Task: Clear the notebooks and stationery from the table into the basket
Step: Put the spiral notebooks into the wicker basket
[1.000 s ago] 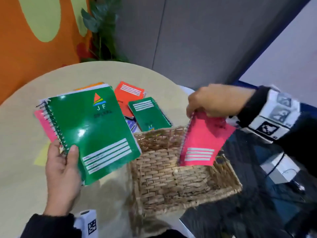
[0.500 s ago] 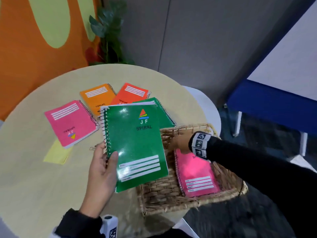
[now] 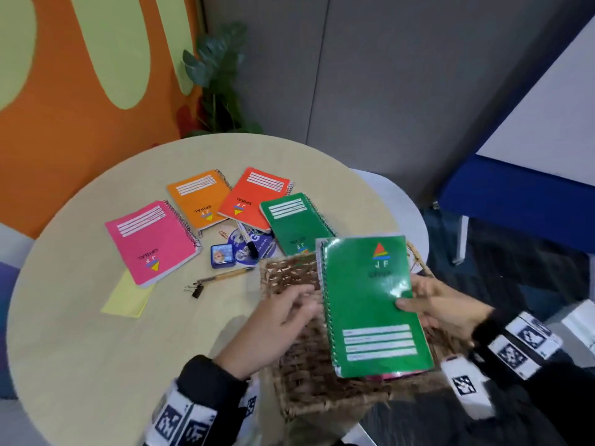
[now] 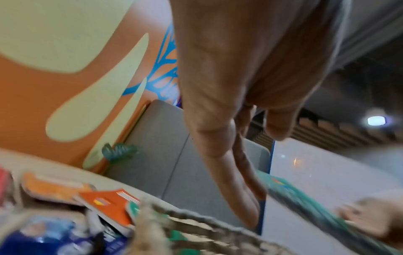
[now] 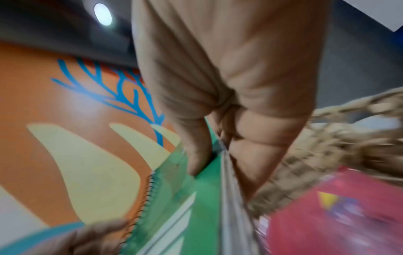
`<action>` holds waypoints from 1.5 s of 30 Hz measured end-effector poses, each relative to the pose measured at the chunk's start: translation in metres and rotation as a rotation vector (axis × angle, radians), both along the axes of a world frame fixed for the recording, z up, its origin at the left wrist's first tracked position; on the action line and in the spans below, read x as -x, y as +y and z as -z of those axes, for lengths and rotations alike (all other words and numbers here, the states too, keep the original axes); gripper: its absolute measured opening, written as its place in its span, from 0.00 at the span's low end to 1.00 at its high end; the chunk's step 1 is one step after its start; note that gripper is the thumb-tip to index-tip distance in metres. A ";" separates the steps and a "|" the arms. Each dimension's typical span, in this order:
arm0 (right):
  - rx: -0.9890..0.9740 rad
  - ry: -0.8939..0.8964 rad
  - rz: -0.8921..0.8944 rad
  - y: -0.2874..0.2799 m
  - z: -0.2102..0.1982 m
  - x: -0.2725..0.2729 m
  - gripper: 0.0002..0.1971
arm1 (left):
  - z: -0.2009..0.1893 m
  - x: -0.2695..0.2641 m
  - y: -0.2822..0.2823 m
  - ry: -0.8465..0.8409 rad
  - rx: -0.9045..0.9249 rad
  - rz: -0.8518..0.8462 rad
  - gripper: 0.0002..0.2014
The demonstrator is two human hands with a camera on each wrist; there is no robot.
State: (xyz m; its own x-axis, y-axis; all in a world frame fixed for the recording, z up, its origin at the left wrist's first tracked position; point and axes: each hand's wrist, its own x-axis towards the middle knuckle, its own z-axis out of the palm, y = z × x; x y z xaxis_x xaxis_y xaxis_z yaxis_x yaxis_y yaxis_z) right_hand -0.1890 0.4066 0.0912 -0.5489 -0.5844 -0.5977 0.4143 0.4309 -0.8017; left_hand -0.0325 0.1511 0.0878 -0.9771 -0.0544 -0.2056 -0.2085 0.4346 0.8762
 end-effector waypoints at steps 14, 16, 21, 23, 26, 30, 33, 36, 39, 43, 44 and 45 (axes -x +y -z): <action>-1.094 0.551 -0.708 -0.008 0.044 0.013 0.21 | 0.057 0.027 -0.185 -0.225 0.809 -0.091 0.19; -1.051 0.621 -0.669 -0.024 0.028 0.018 0.14 | 0.062 0.045 -0.207 -0.273 0.928 -0.088 0.24; -0.816 0.837 -0.485 -0.082 -0.027 0.039 0.14 | 0.078 0.083 -0.236 -0.274 1.140 0.090 0.30; -0.722 0.838 -0.413 -0.107 -0.040 0.050 0.11 | 0.087 0.094 -0.241 -0.291 1.218 0.210 0.29; -0.656 0.860 -0.392 -0.148 -0.051 0.066 0.07 | 0.096 0.106 -0.248 -0.350 1.295 0.323 0.29; -0.666 0.890 -0.439 -0.209 -0.042 0.095 0.12 | 0.101 0.115 -0.254 -0.336 1.313 0.355 0.29; -0.624 0.920 -0.508 -0.260 -0.023 0.113 0.16 | 0.098 0.120 -0.258 -0.328 1.332 0.382 0.30; -0.591 0.871 -0.553 -0.322 0.003 0.129 0.20 | 0.088 0.122 -0.264 -0.322 1.332 0.410 0.26; -0.598 0.825 -0.546 -0.387 0.030 0.144 0.21 | 0.071 0.119 -0.269 -0.303 1.331 0.416 0.18; -0.592 0.826 -0.466 -0.460 0.063 0.160 0.23 | 0.045 0.102 -0.282 -0.250 1.326 0.383 0.16; -0.612 0.810 -0.443 -0.473 0.071 0.161 0.27 | 0.037 0.096 -0.286 -0.212 1.333 0.364 0.13; -0.653 0.783 -0.440 -0.484 0.080 0.164 0.33 | 0.028 0.089 -0.289 -0.163 1.332 0.344 0.10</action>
State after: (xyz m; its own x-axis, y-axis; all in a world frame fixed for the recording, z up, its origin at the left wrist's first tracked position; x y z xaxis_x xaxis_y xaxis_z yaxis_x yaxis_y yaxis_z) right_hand -0.3526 -0.0778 0.0108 -0.7315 -0.5204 -0.4405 -0.4003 0.8508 -0.3404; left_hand -0.1219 -0.1381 0.0601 -0.9515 -0.0616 -0.3013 0.0196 0.9656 -0.2594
